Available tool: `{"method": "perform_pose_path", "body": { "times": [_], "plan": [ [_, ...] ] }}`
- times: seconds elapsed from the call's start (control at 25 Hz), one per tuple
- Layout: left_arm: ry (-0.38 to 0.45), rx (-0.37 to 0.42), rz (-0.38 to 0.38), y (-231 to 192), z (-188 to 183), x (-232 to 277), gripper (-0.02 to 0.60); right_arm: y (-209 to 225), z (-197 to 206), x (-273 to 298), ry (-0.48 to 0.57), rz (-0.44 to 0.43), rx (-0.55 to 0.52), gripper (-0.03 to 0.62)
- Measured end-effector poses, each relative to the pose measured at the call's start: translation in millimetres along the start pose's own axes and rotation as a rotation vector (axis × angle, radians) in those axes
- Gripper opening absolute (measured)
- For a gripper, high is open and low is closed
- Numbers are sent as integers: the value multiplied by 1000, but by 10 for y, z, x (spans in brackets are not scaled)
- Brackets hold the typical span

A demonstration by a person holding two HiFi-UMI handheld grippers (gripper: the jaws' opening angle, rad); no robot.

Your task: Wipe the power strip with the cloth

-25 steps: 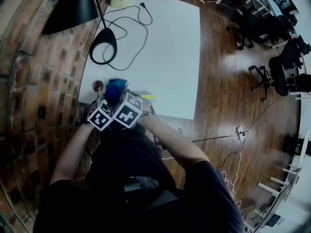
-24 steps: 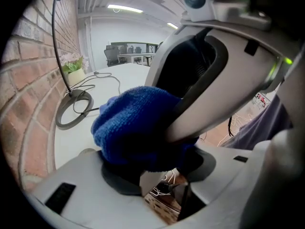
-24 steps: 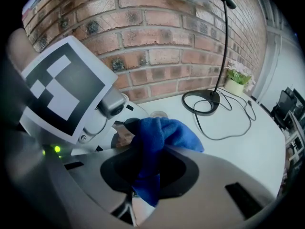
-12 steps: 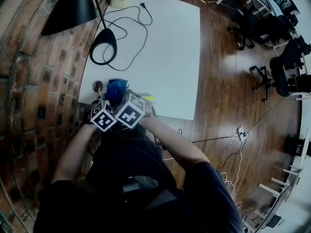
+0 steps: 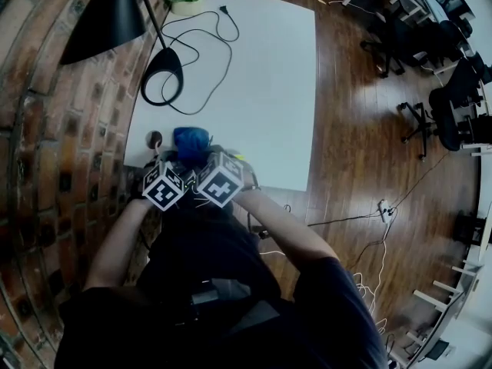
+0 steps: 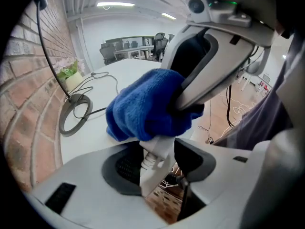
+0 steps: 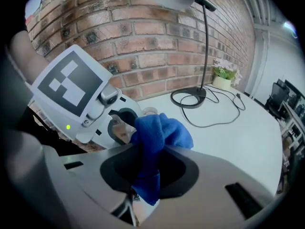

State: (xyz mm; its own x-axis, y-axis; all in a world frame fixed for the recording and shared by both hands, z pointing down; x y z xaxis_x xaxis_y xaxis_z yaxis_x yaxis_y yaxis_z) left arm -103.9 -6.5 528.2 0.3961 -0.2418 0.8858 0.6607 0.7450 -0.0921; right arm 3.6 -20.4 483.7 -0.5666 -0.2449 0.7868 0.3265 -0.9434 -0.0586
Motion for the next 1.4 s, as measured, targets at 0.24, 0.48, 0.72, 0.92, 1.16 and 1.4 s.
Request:
{"method": "perform_pose_path", "body": {
  "times": [0.24,0.48,0.72,0.92,1.16,1.4],
  "plan": [
    [-6,4,-4,14,-6,6,212,72,207,-148,-22,29,22,89],
    [-9,6,-14,22,-9,13,212,86,237,-208,-22,38,17,89],
    [-8,5,-19,25,-3,21,212,140,409,-293,-19,67,54,89],
    [-10,8,-18,20,0,19,212,195,533,-392,-33,83,79,89],
    [-11,6,-30,31,0,26,210,259,686,-513,-53,109,103,91],
    [-10,7,-30,29,2,25,210,319,827,-621,-60,138,133,92]
  ]
}}
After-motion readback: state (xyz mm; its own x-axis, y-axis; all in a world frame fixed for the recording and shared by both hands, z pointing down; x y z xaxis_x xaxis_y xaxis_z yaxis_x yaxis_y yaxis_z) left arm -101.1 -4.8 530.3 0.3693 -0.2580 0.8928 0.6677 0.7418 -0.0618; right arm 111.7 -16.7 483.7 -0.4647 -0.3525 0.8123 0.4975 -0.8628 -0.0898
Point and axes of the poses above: the fingertips, and each gripper's own axes: x forward along the fingers, y to its right, z out of its underside, the point moved 10 cm from there along -x, backward along the fingers, and after that the axes turned 13 degrees about -x, right-handed, at the moved point
